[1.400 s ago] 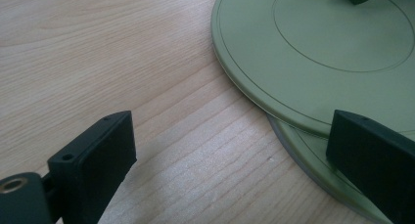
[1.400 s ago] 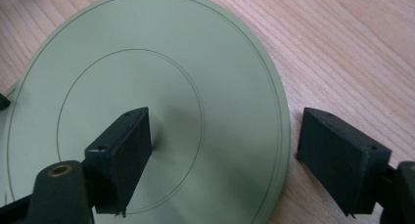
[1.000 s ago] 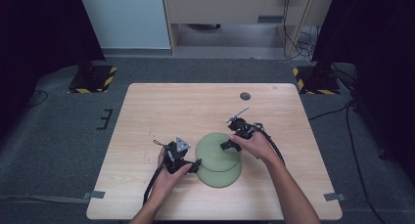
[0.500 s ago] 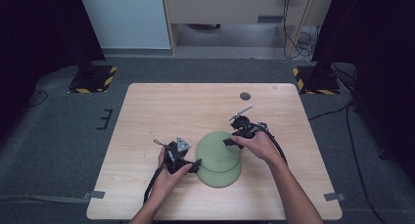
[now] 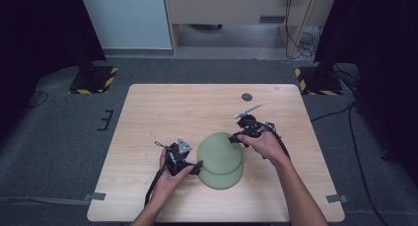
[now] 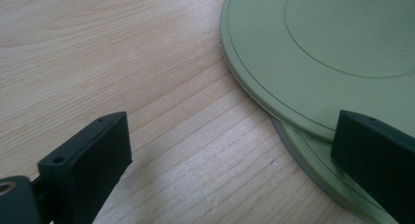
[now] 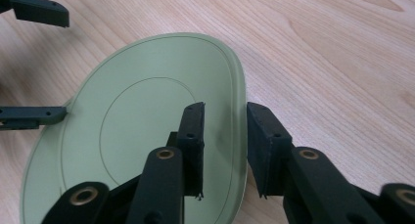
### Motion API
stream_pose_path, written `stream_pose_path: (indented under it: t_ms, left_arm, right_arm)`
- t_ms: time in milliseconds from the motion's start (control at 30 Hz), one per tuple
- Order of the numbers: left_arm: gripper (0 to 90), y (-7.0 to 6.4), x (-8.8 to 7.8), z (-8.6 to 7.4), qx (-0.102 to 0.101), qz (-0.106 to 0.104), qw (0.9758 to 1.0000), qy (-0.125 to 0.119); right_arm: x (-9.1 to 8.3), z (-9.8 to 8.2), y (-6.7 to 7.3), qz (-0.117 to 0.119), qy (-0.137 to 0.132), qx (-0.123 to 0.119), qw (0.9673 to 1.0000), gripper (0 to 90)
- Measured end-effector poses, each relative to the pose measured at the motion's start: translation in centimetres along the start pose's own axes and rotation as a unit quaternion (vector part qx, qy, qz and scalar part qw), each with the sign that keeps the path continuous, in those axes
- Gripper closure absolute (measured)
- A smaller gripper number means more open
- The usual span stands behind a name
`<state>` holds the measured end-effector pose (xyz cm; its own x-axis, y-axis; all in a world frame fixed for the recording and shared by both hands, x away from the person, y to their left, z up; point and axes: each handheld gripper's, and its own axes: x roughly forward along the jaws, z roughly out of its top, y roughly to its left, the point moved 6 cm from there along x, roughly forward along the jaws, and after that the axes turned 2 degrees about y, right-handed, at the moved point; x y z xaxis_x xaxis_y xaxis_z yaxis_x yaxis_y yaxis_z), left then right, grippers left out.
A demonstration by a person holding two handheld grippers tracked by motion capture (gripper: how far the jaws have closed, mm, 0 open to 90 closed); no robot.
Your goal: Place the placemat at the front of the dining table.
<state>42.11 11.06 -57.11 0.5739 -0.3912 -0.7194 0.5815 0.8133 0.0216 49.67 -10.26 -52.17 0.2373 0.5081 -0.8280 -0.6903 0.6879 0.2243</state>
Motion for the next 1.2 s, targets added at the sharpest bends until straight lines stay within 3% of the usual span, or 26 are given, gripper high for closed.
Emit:
stream_pose_path:
  t_ms: [200, 367, 567, 933, 1200]
  left_arm:
    - [0.1, 0.0, 0.0, 0.0, 0.0, 0.001, 1.0, 0.001]
    - [0.1, 0.0, 0.0, 0.0, 0.001, 0.001, 1.0, 0.0]
    - [0.1, 0.1, 0.0, -0.2, -0.016, -0.007, 0.9998, 0.0]
    - [0.1, 0.1, 0.0, -0.2, -0.015, -0.004, 0.9999, 0.0]
    - [1.4, 0.1, -0.2, -0.1, -0.009, -0.005, 0.9999, -0.002]
  right_arm:
    - [0.1, 0.0, 0.4, 0.007, 0.003, -0.005, 1.0, 75.4]
    - [0.4, 0.1, 0.7, -0.004, 0.007, -0.018, 0.9998, 81.9]
    - [0.3, 0.1, 0.6, -0.018, 0.007, -0.02, 0.9996, 82.1]
    - [0.8, 0.0, 0.7, -0.046, 0.023, -0.038, 0.998, 84.5]
    - [0.8, 0.1, 0.8, -0.047, 0.022, -0.04, 0.9979, 85.2]
